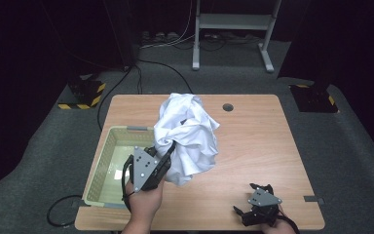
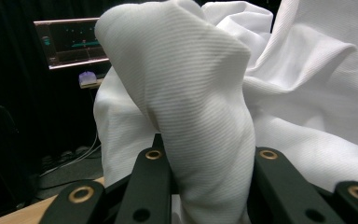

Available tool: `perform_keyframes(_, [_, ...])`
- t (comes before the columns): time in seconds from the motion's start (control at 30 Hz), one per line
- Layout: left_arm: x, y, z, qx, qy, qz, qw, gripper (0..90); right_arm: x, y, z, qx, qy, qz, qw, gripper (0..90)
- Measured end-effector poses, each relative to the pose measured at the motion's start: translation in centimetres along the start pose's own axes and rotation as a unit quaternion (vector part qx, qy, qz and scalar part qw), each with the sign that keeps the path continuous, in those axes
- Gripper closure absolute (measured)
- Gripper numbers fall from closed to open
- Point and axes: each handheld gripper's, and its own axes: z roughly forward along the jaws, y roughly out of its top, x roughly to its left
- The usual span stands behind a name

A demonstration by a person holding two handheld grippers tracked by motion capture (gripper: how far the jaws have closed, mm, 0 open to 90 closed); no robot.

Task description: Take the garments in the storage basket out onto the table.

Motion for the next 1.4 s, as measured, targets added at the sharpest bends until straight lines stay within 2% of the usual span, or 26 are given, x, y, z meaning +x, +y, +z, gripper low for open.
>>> perform_keyframes(0.8, [-3.0,0.6,2.1,-0.008,-0.03,0.002,0.9995,76.6,0.0,0.0,0.0,-0.002,0.001,0.001,1.0,0.9])
perform_keyframes(1.4, [-4.5,-0.5,3.6,0.008,-0.046,-0.003,0.9989,76.6,0.0,0.0,0.0,-0.003,0.002,0.001,1.0,1.0])
